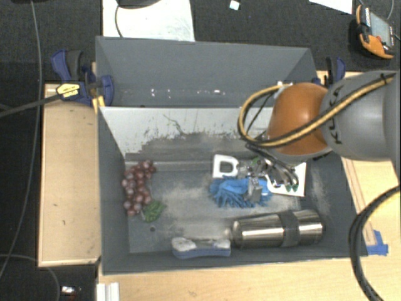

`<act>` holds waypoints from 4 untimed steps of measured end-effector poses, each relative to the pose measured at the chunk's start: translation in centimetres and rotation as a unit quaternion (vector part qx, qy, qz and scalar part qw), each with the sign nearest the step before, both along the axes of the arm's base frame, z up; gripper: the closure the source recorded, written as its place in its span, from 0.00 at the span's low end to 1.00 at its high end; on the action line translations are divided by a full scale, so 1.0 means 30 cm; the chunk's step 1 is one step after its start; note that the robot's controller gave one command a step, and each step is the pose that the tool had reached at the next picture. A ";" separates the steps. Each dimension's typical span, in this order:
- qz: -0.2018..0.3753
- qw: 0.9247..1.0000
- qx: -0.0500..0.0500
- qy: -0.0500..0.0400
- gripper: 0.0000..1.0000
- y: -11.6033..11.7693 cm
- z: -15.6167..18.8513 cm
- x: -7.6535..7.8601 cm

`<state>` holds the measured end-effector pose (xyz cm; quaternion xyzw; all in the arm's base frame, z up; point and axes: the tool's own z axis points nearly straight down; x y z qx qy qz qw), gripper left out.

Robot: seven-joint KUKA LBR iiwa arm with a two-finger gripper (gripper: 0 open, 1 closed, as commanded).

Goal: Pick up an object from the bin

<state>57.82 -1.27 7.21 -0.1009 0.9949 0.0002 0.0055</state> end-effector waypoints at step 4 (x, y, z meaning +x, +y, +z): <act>-0.018 1.000 0.003 -0.006 0.00 0.045 0.005 -0.053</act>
Offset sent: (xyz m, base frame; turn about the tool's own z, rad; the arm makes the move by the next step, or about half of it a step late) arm -0.0104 0.0117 0.0550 -0.0061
